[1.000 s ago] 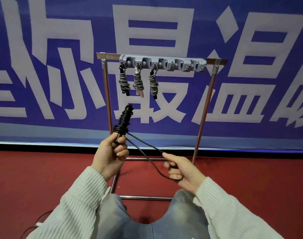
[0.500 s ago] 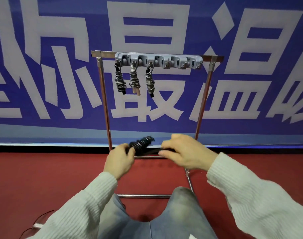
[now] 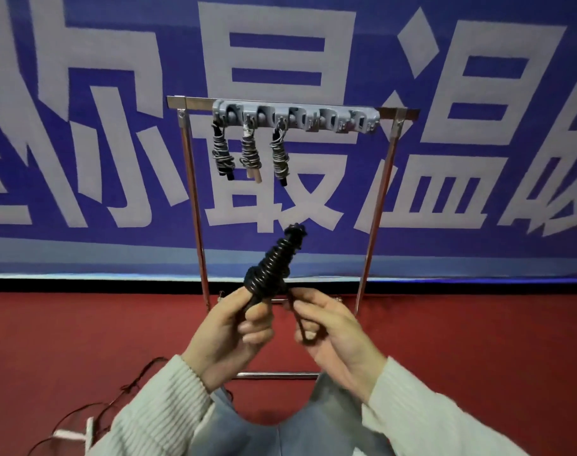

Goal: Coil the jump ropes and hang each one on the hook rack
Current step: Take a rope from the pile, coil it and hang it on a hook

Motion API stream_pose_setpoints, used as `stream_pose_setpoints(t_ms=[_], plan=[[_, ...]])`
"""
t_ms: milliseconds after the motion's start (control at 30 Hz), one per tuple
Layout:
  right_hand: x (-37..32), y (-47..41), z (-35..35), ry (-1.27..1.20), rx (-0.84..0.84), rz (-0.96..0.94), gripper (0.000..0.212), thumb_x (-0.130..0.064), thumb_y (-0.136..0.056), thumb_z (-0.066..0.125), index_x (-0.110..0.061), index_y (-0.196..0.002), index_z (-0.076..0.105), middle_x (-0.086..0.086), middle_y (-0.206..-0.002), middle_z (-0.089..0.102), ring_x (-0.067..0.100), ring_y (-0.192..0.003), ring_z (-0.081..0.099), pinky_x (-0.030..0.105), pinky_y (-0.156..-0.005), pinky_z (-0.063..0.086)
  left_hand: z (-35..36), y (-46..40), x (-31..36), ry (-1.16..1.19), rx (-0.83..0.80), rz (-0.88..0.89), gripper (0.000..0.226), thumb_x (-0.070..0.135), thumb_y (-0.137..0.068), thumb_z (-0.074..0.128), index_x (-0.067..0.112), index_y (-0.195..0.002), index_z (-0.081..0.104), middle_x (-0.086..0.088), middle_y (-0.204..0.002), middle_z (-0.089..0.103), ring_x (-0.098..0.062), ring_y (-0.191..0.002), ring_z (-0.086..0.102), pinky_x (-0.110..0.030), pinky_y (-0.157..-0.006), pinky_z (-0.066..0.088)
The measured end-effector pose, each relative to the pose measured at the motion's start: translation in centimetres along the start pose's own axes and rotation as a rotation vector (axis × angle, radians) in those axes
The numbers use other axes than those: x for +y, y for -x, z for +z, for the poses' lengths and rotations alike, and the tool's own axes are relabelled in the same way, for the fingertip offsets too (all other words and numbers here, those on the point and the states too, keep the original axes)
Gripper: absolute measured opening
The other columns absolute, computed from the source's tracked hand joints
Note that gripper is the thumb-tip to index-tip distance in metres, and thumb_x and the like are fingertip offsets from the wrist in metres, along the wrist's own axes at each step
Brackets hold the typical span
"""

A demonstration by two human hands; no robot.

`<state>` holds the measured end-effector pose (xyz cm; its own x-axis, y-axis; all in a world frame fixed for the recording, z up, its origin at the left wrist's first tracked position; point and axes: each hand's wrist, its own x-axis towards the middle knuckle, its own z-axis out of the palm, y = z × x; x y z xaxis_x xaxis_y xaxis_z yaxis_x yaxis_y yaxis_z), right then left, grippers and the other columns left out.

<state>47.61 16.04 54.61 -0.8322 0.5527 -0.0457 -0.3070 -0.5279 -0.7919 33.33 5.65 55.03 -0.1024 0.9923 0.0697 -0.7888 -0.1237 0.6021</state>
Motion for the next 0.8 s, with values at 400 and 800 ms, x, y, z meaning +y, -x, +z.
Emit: stream_pose_setpoints(t_ms=[400,800], plan=[[-2.1,0.6,4.3,0.165,0.035,-0.446,0.040,0.012,-0.072,0.063,-0.015,-0.097,0.078,0.010,-0.107,0.072,0.018,-0.102,0.065,0.028,-0.087,0.055,-0.1,-1.5,-4.2,-1.209,0.689,0.640,0.006,0.017,-0.103,0.053,0.017,-0.099,0.058,0.008,-0.066,0.063,-0.014,-0.051,0.051,-0.035,-0.053,0.040],[1.4,-1.3,2.7,0.252,0.377,-0.341,0.035,0.024,-0.080,0.055,-0.012,-0.083,0.053,0.001,-0.076,0.052,0.016,-0.069,0.048,0.025,-0.063,0.043,-0.9,-0.8,-4.3,-1.508,0.384,0.392,0.036,0.032,-0.100,0.050,0.046,-0.125,0.028,0.018,-0.122,0.052,-0.001,-0.111,0.057,-0.032,-0.093,0.049]])
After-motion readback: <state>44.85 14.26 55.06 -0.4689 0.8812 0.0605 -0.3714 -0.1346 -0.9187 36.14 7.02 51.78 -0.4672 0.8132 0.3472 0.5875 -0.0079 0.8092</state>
